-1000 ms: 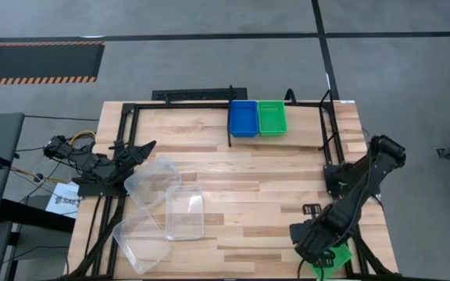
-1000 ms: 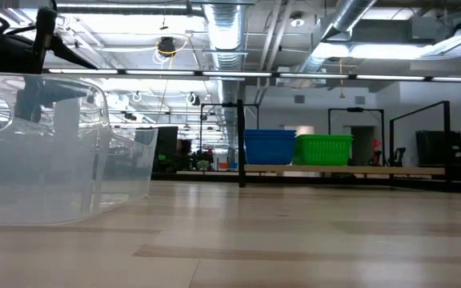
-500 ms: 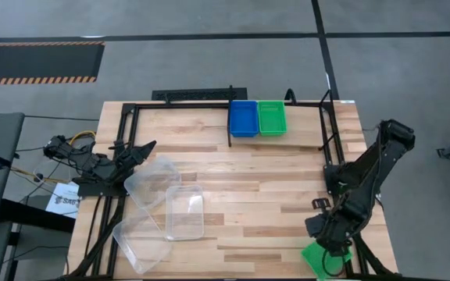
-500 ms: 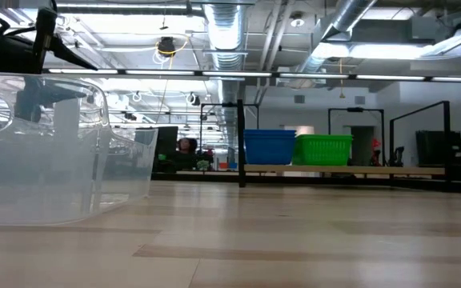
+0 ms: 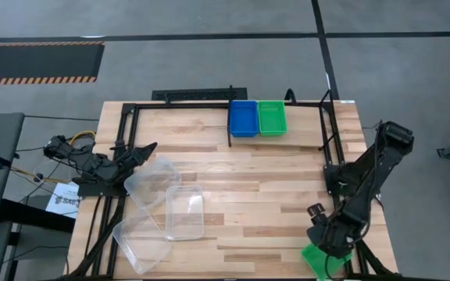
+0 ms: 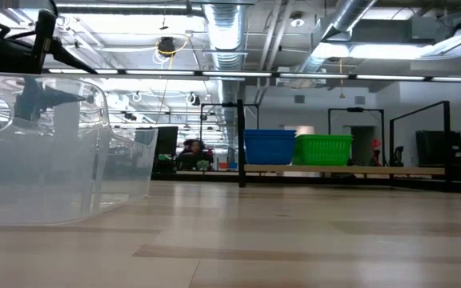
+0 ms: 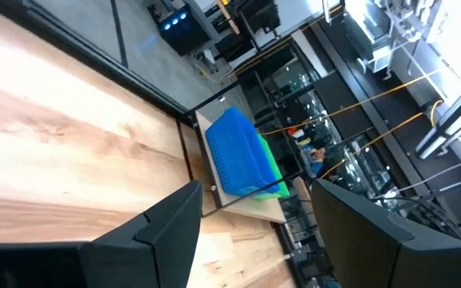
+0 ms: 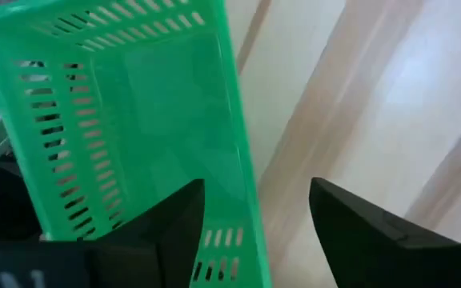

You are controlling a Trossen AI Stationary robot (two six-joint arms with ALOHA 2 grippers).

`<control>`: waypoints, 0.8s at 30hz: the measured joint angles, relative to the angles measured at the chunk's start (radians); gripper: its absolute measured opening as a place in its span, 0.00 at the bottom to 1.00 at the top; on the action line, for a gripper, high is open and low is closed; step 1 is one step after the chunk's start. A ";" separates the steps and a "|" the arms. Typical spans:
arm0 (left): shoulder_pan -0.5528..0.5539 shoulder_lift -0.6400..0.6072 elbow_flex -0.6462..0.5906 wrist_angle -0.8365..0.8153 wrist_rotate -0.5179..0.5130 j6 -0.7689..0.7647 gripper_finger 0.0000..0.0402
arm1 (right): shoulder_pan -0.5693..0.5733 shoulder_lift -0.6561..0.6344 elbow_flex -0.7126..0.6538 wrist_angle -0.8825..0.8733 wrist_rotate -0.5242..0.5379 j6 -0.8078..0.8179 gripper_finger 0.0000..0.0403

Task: Stack baskets on shelf by color
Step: Stack the green bin on top of the green bins on the shelf

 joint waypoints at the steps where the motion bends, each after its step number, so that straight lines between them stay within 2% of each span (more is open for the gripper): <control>1: 0.000 0.000 0.000 -0.008 0.000 -0.012 0.56 | 0.000 0.005 -0.004 0.009 0.004 0.000 0.61; 6: 0.000 0.000 0.002 -0.026 0.001 -0.053 0.56 | -0.001 0.050 -0.010 0.015 0.047 -0.030 0.57; 10: 0.000 0.000 0.002 -0.026 0.000 -0.053 0.56 | -0.001 0.097 -0.010 0.035 0.039 -0.057 0.49; 13: 0.000 0.000 0.002 -0.026 0.000 -0.067 0.56 | -0.001 0.112 -0.010 0.029 0.025 -0.057 0.36; 17: 0.000 0.000 0.002 -0.026 0.000 -0.074 0.56 | -0.027 0.102 -0.010 0.022 -0.004 -0.060 0.07; 18: 0.000 0.000 0.002 -0.026 0.000 -0.074 0.56 | -0.039 0.096 -0.010 0.022 -0.011 -0.058 0.04; 22: 0.000 0.000 0.002 -0.026 0.019 -0.076 0.56 | -0.102 0.078 -0.009 0.017 -0.030 -0.050 0.06; 24: 0.000 0.000 0.002 -0.024 0.035 -0.078 0.56 | -0.143 0.056 -0.009 0.009 -0.031 -0.049 0.04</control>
